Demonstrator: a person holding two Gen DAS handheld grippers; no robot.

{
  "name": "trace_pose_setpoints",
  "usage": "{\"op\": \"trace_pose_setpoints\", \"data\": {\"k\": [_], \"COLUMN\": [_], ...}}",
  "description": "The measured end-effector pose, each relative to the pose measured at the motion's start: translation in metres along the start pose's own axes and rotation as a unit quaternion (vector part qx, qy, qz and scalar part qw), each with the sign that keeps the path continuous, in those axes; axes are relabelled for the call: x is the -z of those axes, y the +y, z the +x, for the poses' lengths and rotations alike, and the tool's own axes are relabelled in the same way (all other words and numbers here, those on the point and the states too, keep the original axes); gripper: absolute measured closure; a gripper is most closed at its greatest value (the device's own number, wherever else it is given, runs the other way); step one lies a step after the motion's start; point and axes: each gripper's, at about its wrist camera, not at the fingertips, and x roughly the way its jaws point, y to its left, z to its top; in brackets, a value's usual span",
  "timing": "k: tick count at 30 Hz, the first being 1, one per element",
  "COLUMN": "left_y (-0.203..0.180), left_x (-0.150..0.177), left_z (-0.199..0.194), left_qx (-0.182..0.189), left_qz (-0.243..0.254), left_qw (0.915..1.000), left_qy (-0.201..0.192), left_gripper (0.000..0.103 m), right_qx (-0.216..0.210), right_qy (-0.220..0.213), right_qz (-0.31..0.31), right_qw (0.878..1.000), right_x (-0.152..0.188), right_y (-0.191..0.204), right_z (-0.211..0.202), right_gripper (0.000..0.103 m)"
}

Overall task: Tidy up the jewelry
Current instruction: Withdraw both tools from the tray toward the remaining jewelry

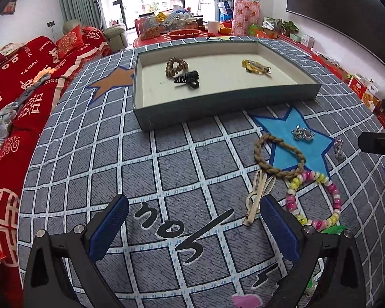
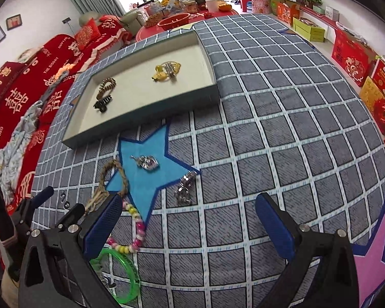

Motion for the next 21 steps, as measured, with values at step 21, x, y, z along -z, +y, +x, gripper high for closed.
{"op": "trace_pose_setpoints", "data": {"k": [21], "left_y": [-0.006], "left_x": [0.003], "left_z": [0.008], "left_qx": [0.012], "left_qz": [0.017], "left_qw": [0.9998], "left_qy": [0.007], "left_gripper": [0.0], "right_qx": [0.06], "right_qy": [0.012], "right_qz": [-0.005], "right_qw": [0.998], "right_x": [0.011], "right_y": [-0.003], "right_z": [0.022], "right_gripper": [0.0]}}
